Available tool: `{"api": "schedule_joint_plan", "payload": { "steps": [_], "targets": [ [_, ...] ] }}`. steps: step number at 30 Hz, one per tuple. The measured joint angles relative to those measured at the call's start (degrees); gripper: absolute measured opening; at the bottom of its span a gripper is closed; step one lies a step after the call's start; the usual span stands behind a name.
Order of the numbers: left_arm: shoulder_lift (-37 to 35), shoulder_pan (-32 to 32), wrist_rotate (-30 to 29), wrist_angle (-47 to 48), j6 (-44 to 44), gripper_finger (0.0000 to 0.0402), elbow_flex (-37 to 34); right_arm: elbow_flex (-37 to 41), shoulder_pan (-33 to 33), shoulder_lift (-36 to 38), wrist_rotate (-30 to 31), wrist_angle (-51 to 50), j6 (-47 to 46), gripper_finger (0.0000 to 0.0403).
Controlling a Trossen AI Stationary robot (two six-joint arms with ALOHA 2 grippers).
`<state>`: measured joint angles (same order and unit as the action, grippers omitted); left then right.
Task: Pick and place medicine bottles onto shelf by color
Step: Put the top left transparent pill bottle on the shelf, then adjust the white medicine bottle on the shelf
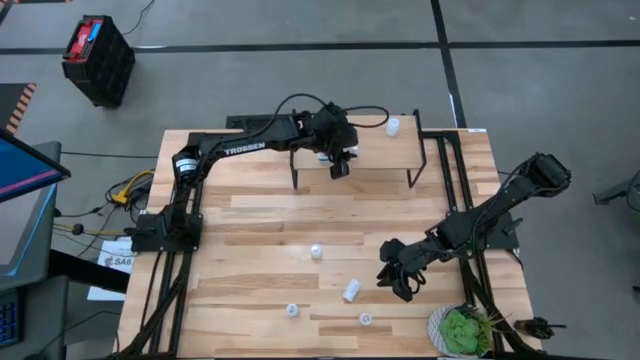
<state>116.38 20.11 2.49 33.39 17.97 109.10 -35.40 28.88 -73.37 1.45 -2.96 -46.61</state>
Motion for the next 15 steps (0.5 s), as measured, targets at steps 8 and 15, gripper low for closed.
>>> {"api": "schedule_joint_plan", "payload": {
  "steps": [8, 15],
  "targets": [
    [0.0, 0.0, -0.4, 1.6, 0.4, 0.0192, 0.0, 0.0, 0.0, 0.0, 0.0, 0.0, 0.0, 0.0131],
    [0.0, -0.2, -1.9, -2.6, 2.0, 0.0212, 0.0, 0.0, 0.0, 0.0, 0.0, 0.0, 0.0, 0.0131]
  ]
}}
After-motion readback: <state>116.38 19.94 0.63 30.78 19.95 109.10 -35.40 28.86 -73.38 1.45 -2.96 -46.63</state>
